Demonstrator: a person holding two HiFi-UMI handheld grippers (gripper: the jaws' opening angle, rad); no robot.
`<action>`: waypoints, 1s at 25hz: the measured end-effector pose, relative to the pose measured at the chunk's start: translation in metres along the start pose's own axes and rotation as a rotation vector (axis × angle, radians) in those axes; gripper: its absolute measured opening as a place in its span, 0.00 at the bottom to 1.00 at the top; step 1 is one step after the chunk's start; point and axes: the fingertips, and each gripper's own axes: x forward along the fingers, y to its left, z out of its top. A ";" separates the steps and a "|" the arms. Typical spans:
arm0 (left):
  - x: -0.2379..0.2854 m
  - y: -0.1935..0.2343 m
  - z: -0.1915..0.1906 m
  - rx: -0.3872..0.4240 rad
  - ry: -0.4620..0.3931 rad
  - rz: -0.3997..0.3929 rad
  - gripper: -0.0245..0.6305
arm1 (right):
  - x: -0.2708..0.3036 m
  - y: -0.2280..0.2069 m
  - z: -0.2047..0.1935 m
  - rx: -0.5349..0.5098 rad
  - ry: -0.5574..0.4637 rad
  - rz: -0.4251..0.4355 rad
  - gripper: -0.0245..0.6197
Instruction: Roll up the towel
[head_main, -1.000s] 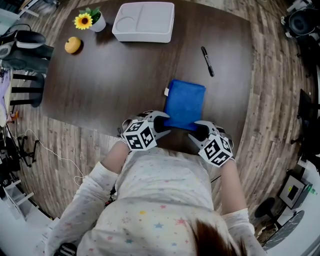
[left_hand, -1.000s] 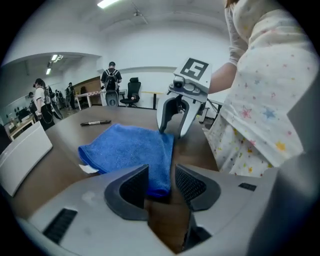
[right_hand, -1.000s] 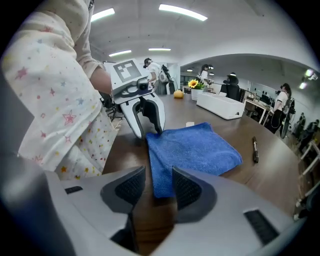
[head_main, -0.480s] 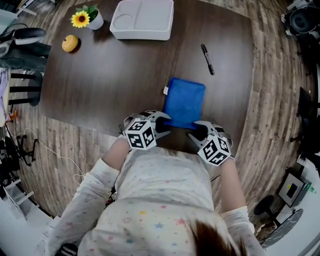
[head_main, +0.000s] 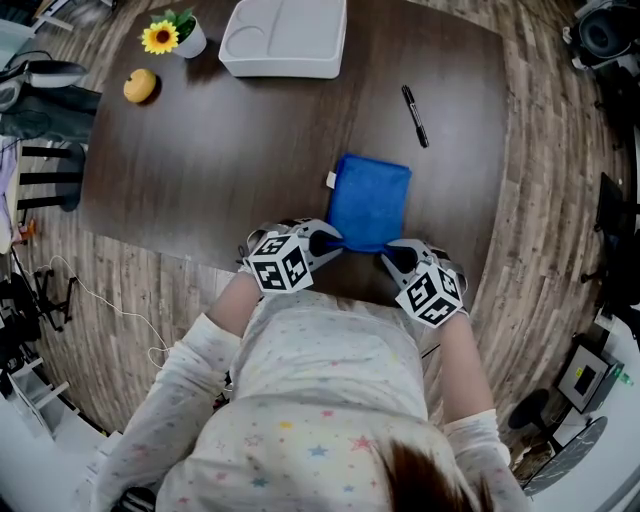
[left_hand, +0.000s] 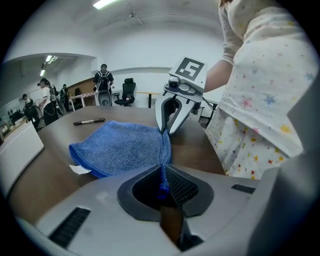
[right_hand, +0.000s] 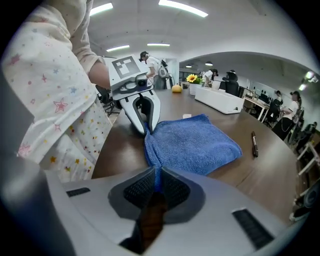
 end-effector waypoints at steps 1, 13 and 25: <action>-0.001 -0.005 0.000 -0.010 0.000 -0.019 0.09 | -0.002 0.004 -0.001 -0.004 0.004 0.018 0.09; -0.011 -0.024 0.006 -0.206 -0.029 -0.113 0.09 | -0.017 0.019 0.001 0.202 -0.022 0.182 0.11; -0.016 0.023 0.020 -0.296 -0.067 -0.042 0.10 | -0.020 -0.026 0.007 0.418 -0.095 0.091 0.13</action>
